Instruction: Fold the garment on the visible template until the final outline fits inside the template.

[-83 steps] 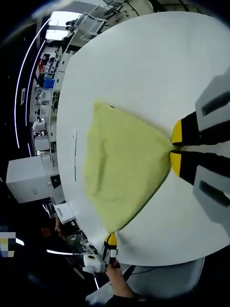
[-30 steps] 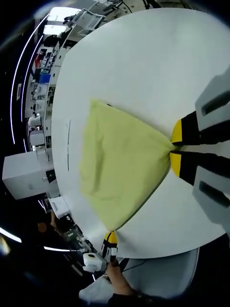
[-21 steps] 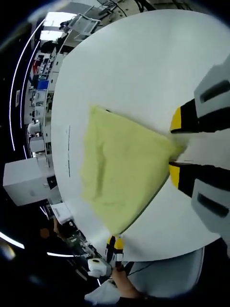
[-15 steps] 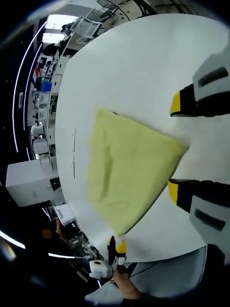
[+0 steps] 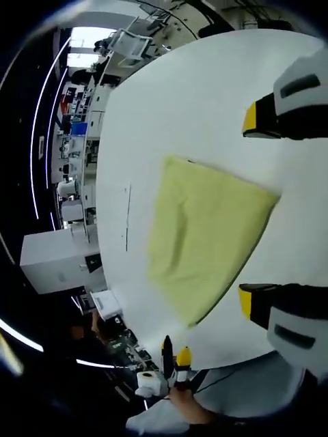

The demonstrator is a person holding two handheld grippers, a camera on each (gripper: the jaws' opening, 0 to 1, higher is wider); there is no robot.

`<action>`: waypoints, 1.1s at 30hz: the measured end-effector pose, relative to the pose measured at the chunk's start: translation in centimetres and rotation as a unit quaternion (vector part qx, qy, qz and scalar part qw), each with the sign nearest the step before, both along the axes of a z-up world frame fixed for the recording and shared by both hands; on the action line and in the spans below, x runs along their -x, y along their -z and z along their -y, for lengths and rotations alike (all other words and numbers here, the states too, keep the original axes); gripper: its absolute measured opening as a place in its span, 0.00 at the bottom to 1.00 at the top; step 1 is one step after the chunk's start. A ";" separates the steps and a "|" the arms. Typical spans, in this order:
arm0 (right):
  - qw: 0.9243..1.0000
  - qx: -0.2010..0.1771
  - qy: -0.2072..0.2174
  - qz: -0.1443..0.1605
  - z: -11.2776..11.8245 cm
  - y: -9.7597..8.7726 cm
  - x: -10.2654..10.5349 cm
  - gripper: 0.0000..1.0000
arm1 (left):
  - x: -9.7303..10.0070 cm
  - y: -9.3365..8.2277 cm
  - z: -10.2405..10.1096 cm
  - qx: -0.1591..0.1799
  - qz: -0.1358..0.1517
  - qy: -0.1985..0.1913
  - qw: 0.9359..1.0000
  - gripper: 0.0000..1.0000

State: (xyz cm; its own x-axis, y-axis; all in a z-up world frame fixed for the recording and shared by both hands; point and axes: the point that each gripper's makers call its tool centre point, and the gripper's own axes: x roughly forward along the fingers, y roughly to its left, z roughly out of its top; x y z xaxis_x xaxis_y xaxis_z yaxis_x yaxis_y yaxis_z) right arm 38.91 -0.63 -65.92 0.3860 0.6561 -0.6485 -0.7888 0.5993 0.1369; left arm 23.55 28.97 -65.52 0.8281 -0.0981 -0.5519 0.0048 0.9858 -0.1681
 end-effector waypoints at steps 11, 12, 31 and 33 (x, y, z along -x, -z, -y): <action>1.000 -0.017 -0.017 0.011 -0.9 -2.9 2.2 1.00 | 0.7 -3.9 1.3 0.002 0.030 0.002 1.000 0.99; 1.000 -0.017 -0.020 0.011 -0.9 -3.1 2.6 1.00 | 0.8 -4.4 1.4 0.005 0.036 0.000 0.999 0.99; 0.998 -0.027 -0.031 0.039 -1.2 -5.0 6.0 0.99 | 2.9 -5.2 2.8 0.000 0.027 -0.004 1.000 0.99; 0.998 -0.020 -0.032 0.042 -1.0 -4.8 6.0 0.99 | 3.1 -5.0 2.9 -0.001 0.023 -0.004 1.000 0.99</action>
State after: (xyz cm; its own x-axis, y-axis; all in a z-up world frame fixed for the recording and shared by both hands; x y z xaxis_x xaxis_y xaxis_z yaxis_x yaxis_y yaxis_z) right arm 32.94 0.36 -61.08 0.3944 0.7060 -0.5883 -0.8355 0.5421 0.0904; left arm 20.49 26.06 -60.51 0.8539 -0.0901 -0.5126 0.0045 0.9861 -0.1658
